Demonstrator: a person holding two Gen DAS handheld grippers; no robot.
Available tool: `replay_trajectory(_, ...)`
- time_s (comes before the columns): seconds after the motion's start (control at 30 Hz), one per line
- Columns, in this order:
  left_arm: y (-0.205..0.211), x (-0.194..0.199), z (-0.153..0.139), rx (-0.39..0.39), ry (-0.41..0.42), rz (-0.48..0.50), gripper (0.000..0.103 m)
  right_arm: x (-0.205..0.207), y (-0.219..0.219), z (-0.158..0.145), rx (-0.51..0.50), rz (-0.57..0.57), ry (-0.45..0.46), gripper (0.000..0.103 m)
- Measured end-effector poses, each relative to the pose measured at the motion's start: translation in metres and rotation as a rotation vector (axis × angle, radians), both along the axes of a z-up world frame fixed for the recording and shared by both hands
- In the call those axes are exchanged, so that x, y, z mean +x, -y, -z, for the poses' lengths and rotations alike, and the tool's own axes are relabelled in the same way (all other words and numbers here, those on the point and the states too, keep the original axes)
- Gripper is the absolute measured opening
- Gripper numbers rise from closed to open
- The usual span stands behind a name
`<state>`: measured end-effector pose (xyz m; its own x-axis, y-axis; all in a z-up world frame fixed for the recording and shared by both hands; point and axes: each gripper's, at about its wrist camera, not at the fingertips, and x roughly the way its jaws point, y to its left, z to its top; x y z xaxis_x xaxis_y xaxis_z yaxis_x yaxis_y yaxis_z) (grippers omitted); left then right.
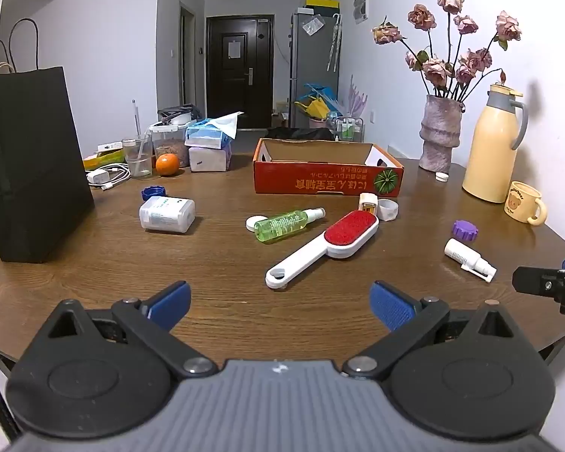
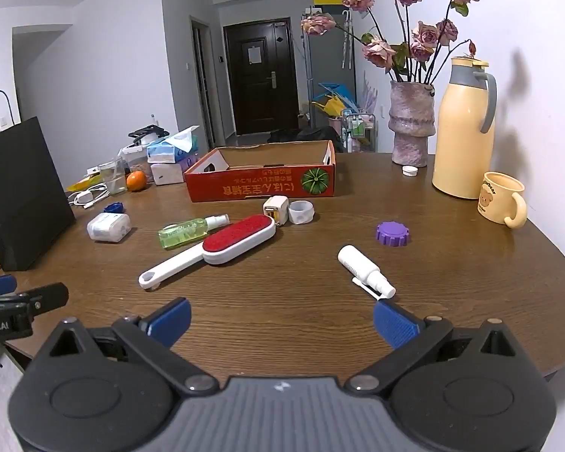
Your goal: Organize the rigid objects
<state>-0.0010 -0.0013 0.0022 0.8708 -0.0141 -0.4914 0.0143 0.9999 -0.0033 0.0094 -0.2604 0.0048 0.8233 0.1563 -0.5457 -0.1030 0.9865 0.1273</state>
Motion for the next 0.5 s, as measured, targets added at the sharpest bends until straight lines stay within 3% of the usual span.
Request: replay_trajectory(0.5,-0.0014,0.0019,-0.0014,-0.004,-0.001,0.001,0.103,0.0006,-0.0004,-0.0003,-0.005,-0.001,0.002,0.103)
